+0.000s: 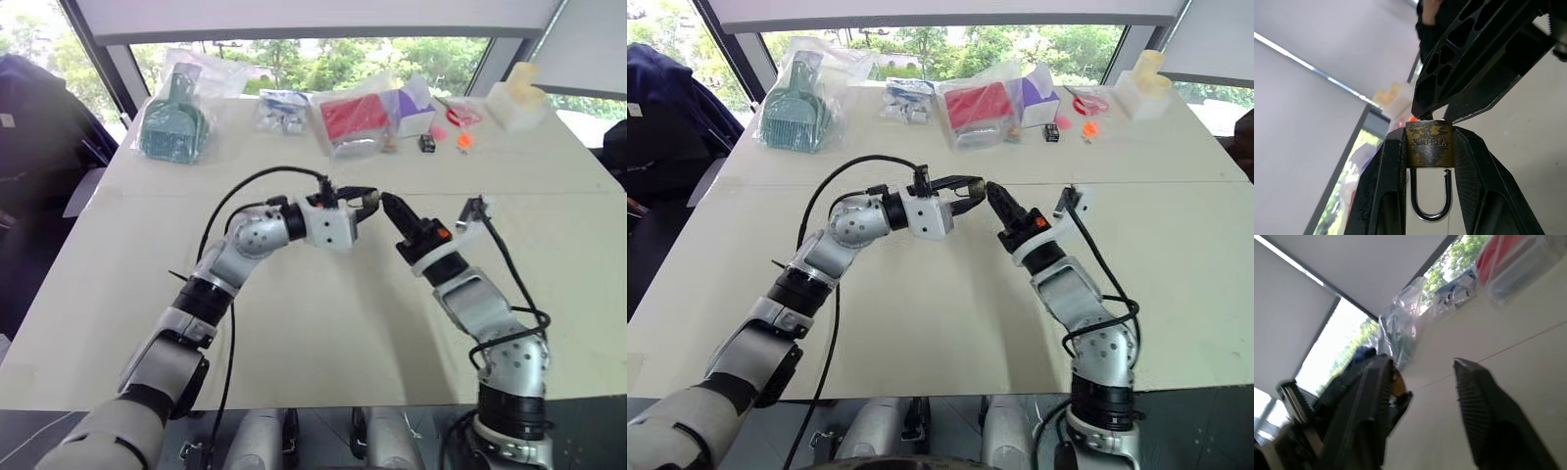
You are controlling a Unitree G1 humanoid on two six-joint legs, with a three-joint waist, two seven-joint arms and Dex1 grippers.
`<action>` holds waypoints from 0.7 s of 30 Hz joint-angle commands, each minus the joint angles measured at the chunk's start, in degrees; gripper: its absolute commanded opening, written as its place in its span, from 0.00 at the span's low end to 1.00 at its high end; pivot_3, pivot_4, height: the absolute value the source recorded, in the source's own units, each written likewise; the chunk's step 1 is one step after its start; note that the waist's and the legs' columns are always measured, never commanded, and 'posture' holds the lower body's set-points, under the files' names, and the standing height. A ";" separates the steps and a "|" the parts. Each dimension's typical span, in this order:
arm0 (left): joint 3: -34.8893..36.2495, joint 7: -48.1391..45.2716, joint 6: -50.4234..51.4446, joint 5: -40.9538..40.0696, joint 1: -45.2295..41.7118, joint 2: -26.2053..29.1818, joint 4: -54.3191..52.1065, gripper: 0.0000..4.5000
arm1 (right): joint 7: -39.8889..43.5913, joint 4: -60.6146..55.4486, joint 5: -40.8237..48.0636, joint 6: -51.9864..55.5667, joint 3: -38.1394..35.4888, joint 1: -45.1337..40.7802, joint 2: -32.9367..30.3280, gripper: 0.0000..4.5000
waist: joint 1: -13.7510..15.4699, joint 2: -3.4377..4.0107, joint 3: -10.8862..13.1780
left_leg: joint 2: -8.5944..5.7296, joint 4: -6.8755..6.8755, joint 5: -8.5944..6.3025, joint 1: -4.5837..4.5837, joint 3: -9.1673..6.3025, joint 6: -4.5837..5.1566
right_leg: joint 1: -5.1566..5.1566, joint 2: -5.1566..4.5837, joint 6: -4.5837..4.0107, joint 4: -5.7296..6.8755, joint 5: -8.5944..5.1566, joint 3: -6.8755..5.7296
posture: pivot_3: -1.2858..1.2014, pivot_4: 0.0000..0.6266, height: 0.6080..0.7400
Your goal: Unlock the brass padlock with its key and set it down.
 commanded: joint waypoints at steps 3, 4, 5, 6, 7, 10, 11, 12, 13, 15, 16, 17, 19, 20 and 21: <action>3.59 -3.27 2.77 -6.52 -1.95 1.08 -1.66 0.17 | 7.61 -1.34 -2.70 0.37 -1.98 1.33 -5.45 0.64 | 0.00 0.00 0.00 | 0.05 -0.01 0.00 0.01 -0.02 0.00 | 0.00 0.04 0.02 0.03 0.01 -0.01 | 0.52 0.24 0.96; 3.54 -3.90 2.92 -7.07 -1.79 1.01 -2.29 0.17 | 8.42 -1.35 -2.46 0.50 -2.10 1.21 -5.73 0.64 | 0.02 0.00 0.00 | 0.05 0.00 0.00 0.02 -0.02 0.00 | 0.00 0.04 0.03 0.05 0.01 -0.01 | 0.52 0.24 0.96; 3.45 -4.32 3.06 -7.37 -1.61 0.94 -2.99 0.17 | 9.36 -1.33 -2.32 0.74 -1.98 1.11 -6.03 0.64 | 0.04 0.00 0.00 | 0.05 0.00 0.01 0.01 -0.02 0.00 | 0.00 0.04 0.03 0.05 0.01 -0.01 | 0.52 0.24 0.96; 3.37 -4.47 3.06 -7.51 -1.49 0.85 -3.60 0.17 | 10.21 -1.32 -2.01 1.07 -1.79 0.99 -6.18 0.64 | 0.04 0.00 0.00 | 0.05 0.00 0.01 0.02 -0.02 0.00 | 0.00 0.04 0.03 0.04 0.01 -0.01 | 0.52 0.24 0.96; 3.29 -4.50 3.01 -7.54 -1.42 0.82 -4.02 0.17 | 10.95 -1.33 -1.57 1.48 -1.60 0.88 -6.25 0.64 | 0.13 0.00 0.00 | 0.05 0.01 0.01 0.02 -0.02 0.00 | 0.01 0.03 0.03 0.04 0.02 -0.01 | 0.52 0.24 0.96; 2.68 -4.87 2.50 -7.20 -1.17 1.03 -4.56 0.17 | 12.23 -1.46 -0.34 2.33 -1.36 0.53 -5.63 0.64 | 0.15 -0.01 0.00 | 0.04 0.05 0.00 0.02 -0.04 0.01 | 0.05 0.02 0.03 0.03 0.01 -0.01 | 0.52 0.24 0.96; 2.62 -4.97 2.35 -7.16 -1.06 1.14 -4.59 0.17 | 12.41 -1.52 -0.03 2.56 -1.23 0.31 -5.26 0.64 | 0.15 0.00 0.00 | 0.04 0.05 0.00 0.02 -0.04 0.01 | 0.05 0.02 0.02 0.01 0.01 -0.01 | 0.52 0.24 0.96; 2.60 -4.99 2.30 -7.17 -0.99 1.21 -4.61 0.17 | 12.49 -1.55 0.21 2.80 -1.15 0.13 -4.94 0.64 | 0.19 0.00 0.00 | 0.04 0.05 0.00 0.02 -0.04 0.02 | 0.05 0.01 0.02 0.01 0.01 -0.01 | 0.52 0.24 0.96; 2.59 -5.00 2.29 -7.21 -0.96 1.26 -4.62 0.17 | 12.55 -1.56 0.32 2.99 -1.13 0.00 -4.72 0.64 | 0.23 -0.01 0.00 | 0.04 0.05 0.00 0.02 -0.05 0.02 | 0.05 0.01 0.02 0.01 0.01 -0.01 | 0.52 0.24 0.96; 2.58 -4.90 2.36 -7.20 -0.96 1.27 -4.70 0.17 | 12.83 -1.57 0.83 3.57 -0.88 -0.19 -4.29 0.64 | 0.20 -0.01 0.00 | 0.03 0.06 0.00 0.01 -0.05 0.01 | 0.06 0.01 0.02 0.01 0.01 -0.01 | 0.52 0.24 0.96; 2.57 -4.89 2.31 -7.16 -0.95 1.30 -4.73 0.17 | 12.92 -1.60 1.01 3.73 -0.78 -0.24 -4.11 0.64 | 0.19 -0.01 0.00 | 0.03 0.06 0.00 0.02 -0.05 0.02 | 0.06 0.01 0.02 0.01 0.01 -0.01 | 0.52 0.24 0.96; 2.54 -4.88 2.26 -7.12 -0.94 1.30 -4.76 0.17 | 12.98 -1.61 1.16 3.82 -0.71 -0.27 -3.97 0.64 | 0.18 -0.01 0.00 | 0.02 0.06 0.00 0.02 -0.05 0.02 | 0.06 0.01 0.02 0.00 0.01 -0.01 | 0.52 0.24 0.96; 2.40 -4.93 2.20 -7.06 -0.79 1.27 -4.86 0.17 | 13.13 -1.67 1.58 4.03 -0.65 -0.38 -3.57 0.64 | 0.18 -0.01 0.00 | 0.03 0.06 0.00 0.02 -0.05 0.02 | 0.06 0.01 0.02 0.01 0.01 -0.01 | 0.52 0.24 0.96; 2.26 -5.00 2.08 -7.00 -0.66 1.25 -4.95 0.17 | 13.20 -1.73 1.77 4.18 -0.58 -0.48 -3.34 0.64 | 0.17 0.00 0.00 | 0.03 0.06 0.00 0.02 -0.05 0.02 | 0.06 0.01 0.02 0.01 0.01 -0.01 | 0.52 0.24 0.96; 2.06 -5.15 1.93 -7.00 -0.44 1.22 -5.17 0.17 | 13.22 -1.77 1.86 4.32 -0.46 -0.66 -3.04 0.64 | 0.16 0.00 0.00 | 0.03 0.06 0.00 0.02 -0.05 0.02 | 0.06 0.01 0.02 0.01 0.02 -0.01 | 0.52 0.24 0.96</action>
